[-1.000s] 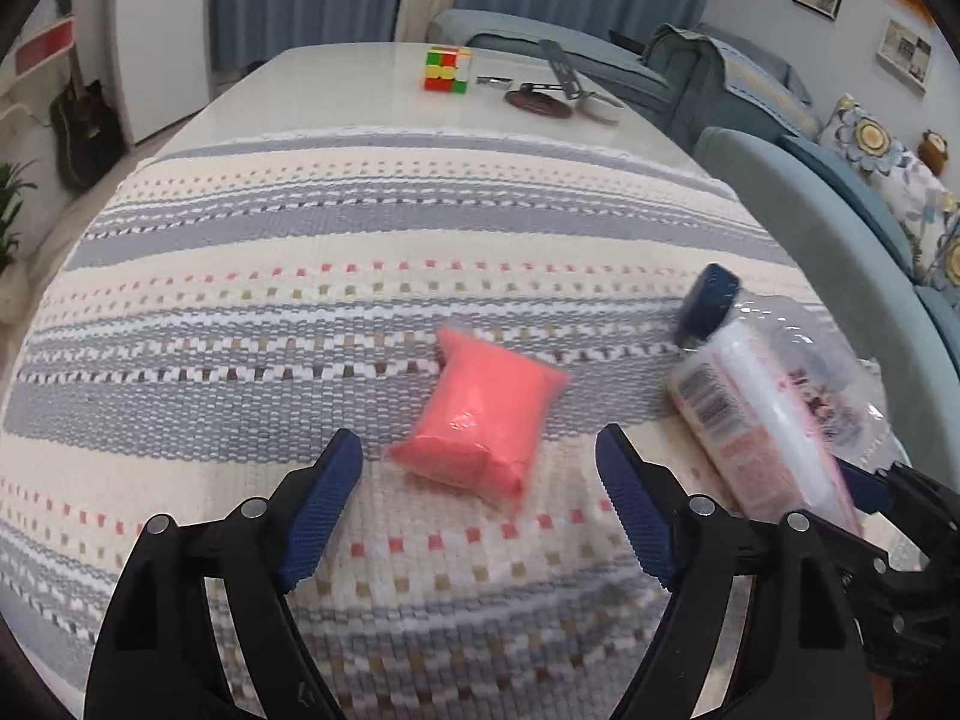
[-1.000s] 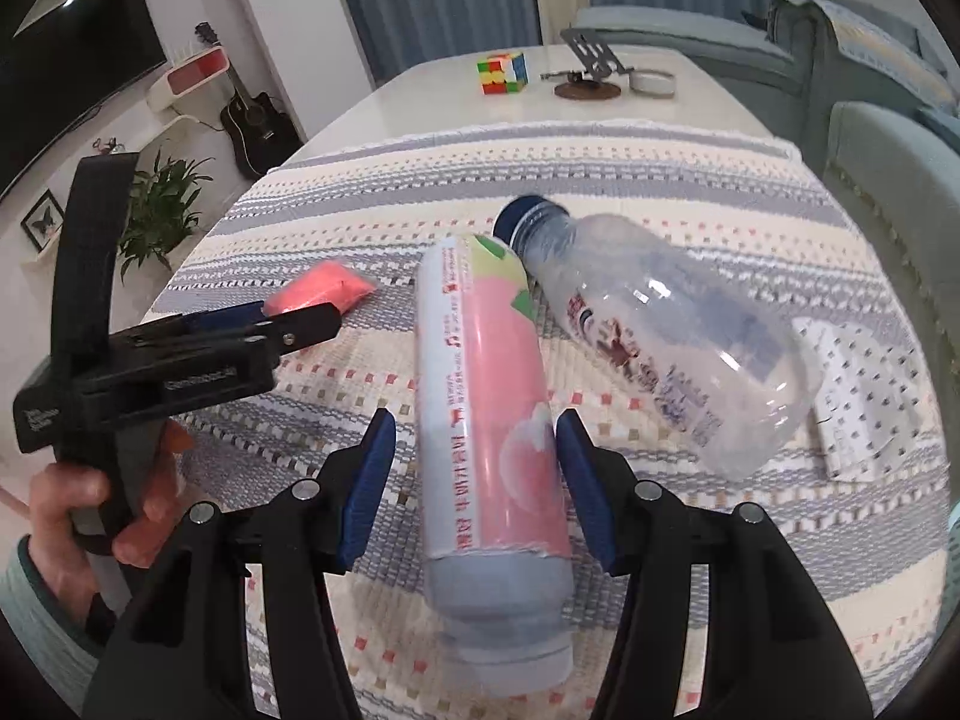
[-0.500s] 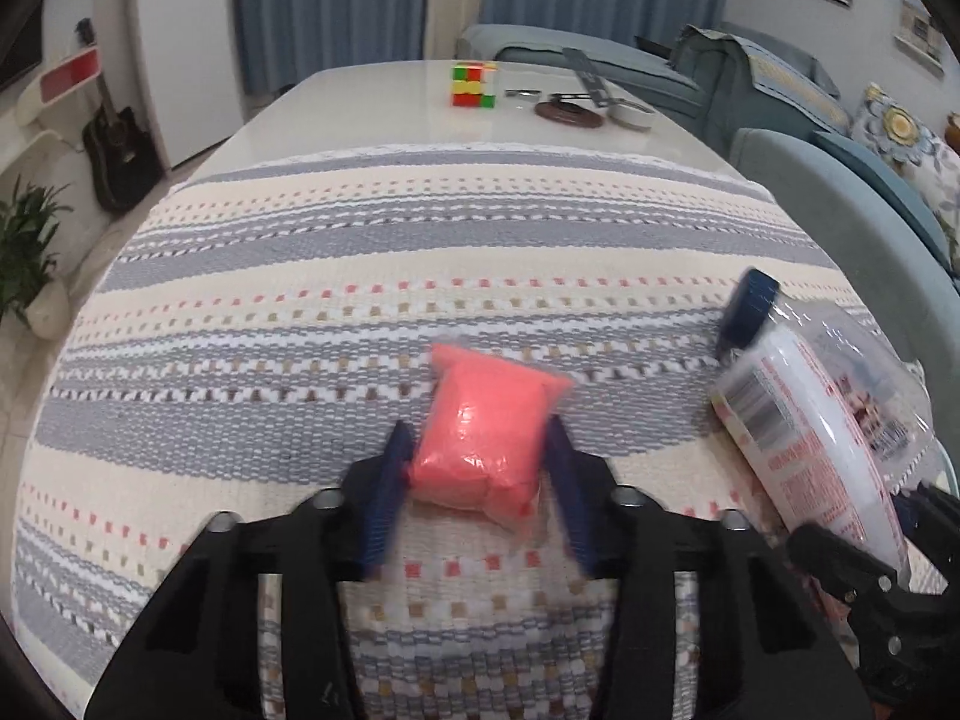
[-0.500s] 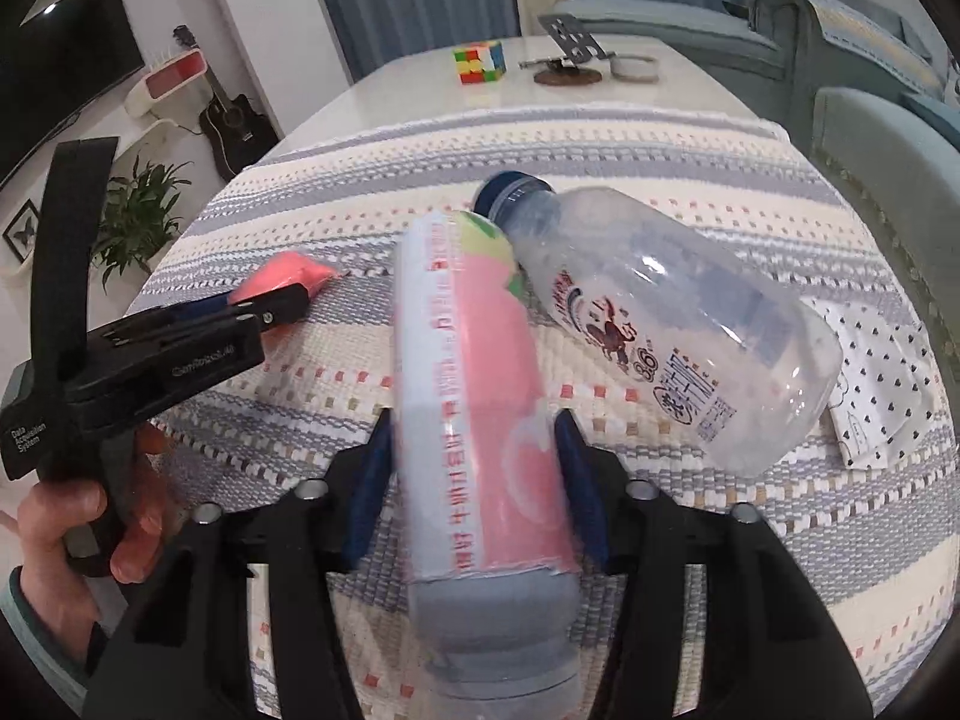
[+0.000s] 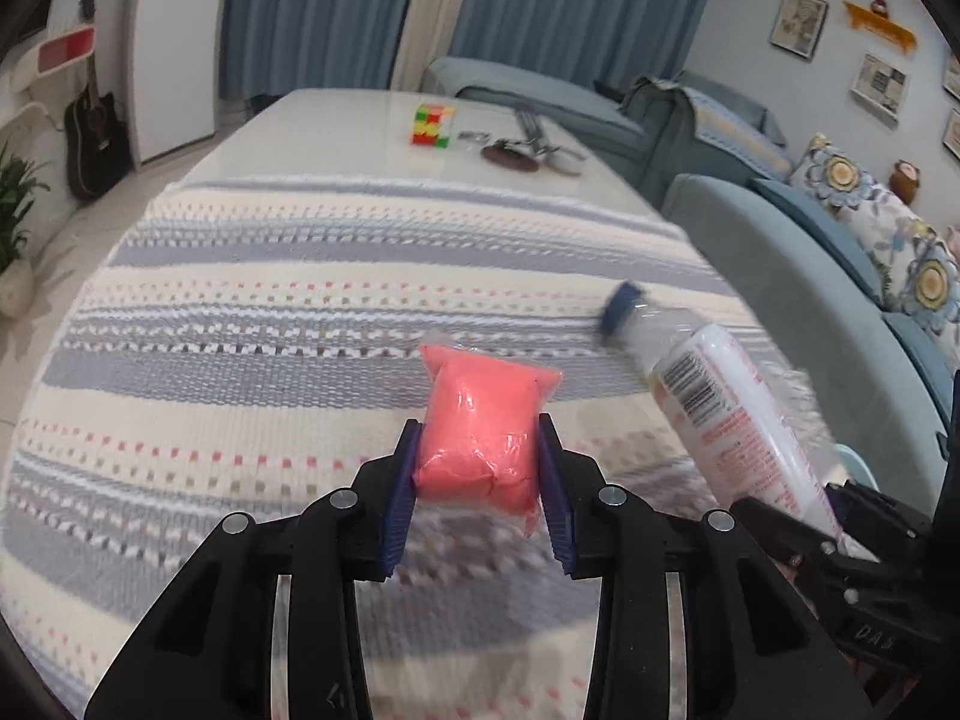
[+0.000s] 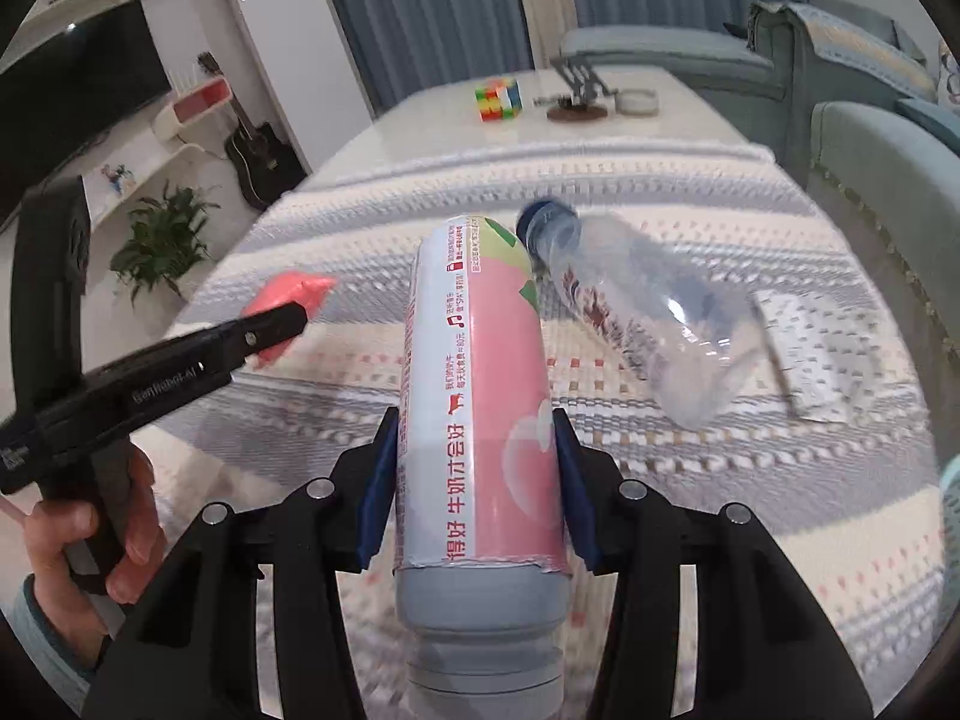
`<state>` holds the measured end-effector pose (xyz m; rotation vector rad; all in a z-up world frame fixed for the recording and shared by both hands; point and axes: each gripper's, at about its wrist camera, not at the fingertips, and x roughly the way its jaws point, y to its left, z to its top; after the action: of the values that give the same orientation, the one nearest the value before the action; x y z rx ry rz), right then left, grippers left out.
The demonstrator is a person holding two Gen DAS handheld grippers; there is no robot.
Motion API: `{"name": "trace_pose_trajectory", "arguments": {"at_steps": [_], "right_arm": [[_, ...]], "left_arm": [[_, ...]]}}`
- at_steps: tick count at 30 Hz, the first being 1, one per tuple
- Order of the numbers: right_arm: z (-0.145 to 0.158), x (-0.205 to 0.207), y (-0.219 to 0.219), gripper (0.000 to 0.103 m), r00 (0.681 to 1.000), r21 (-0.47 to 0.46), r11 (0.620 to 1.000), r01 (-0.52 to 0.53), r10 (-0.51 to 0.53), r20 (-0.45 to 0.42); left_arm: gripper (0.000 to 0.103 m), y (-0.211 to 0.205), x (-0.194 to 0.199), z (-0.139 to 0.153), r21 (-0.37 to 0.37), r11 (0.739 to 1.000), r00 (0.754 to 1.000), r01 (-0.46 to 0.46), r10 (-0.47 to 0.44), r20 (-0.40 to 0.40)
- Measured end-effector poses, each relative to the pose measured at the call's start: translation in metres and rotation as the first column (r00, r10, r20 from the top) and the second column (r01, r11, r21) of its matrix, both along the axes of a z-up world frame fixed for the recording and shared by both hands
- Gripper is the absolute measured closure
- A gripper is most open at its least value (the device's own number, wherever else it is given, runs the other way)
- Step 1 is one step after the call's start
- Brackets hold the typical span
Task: Collect trash
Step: 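Carry the pink packet and pink bottle over the basket and release both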
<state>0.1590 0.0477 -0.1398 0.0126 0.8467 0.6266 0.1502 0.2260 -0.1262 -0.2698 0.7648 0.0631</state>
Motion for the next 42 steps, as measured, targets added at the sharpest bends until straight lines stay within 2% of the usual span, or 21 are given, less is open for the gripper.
{"name": "trace_pose_trajectory", "arguments": {"at_steps": [7,11,16,21,25,28,31,36,39,40,41,42], "right_arm": [[0.062,-0.033,-0.061,0.058,0.993,0.059,0.994,0.093,-0.097,0.069],[0.095,-0.046,-0.110,0.058,0.978,0.047,0.984,0.172,-0.177,0.114],[0.134,-0.058,-0.198,0.058,0.934,0.019,0.942,0.335,-0.335,0.125],[0.142,-0.067,-0.289,0.058,0.877,0.076,0.879,0.471,-0.476,0.072],[0.122,-0.059,-0.349,0.058,0.838,0.103,0.832,0.545,-0.546,-0.021],[0.093,-0.052,-0.378,0.058,0.801,0.054,0.799,0.599,-0.598,-0.033],[0.058,-0.038,-0.398,0.058,0.770,0.022,0.771,0.637,-0.634,-0.064],[0.001,-0.021,-0.425,0.058,0.718,-0.037,0.725,0.687,-0.686,-0.113],[-0.027,-0.015,-0.432,0.058,0.693,-0.073,0.706,0.704,-0.706,-0.143],[-0.034,-0.015,-0.432,0.057,0.687,-0.087,0.702,0.707,-0.710,-0.151],[-0.040,-0.015,-0.434,0.057,0.684,-0.100,0.701,0.707,-0.712,-0.157],[-0.048,-0.013,-0.436,0.057,0.679,-0.119,0.698,0.706,-0.715,-0.167]], "left_arm": [[0.068,-0.057,-0.030,0.066,0.013,0.996,0.991,0.093,-0.094,0.097],[0.068,-0.113,-0.039,0.104,0.018,0.986,0.975,0.165,-0.166,0.149],[0.068,-0.186,-0.050,0.145,0.028,0.967,0.944,0.252,-0.252,0.213],[0.068,-0.266,-0.048,0.158,0.051,0.941,0.922,0.335,-0.339,0.188],[0.068,-0.323,-0.029,0.142,0.059,0.914,0.902,0.402,-0.406,0.144],[0.068,-0.360,-0.004,0.114,0.052,0.890,0.885,0.453,-0.456,0.090],[0.068,-0.396,0.024,0.072,0.044,0.867,0.868,0.496,-0.497,0.018],[0.068,-0.427,0.052,0.017,0.045,0.846,0.846,0.532,-0.529,-0.063],[0.066,-0.437,0.067,-0.009,0.003,0.830,0.825,0.558,-0.555,-0.104],[0.061,-0.437,0.070,-0.013,-0.004,0.826,0.821,0.564,-0.561,-0.108],[0.045,-0.441,0.073,-0.020,-0.005,0.819,0.813,0.574,-0.571,-0.115],[0.036,-0.443,0.074,-0.023,0.004,0.819,0.813,0.573,-0.569,-0.123]]}}
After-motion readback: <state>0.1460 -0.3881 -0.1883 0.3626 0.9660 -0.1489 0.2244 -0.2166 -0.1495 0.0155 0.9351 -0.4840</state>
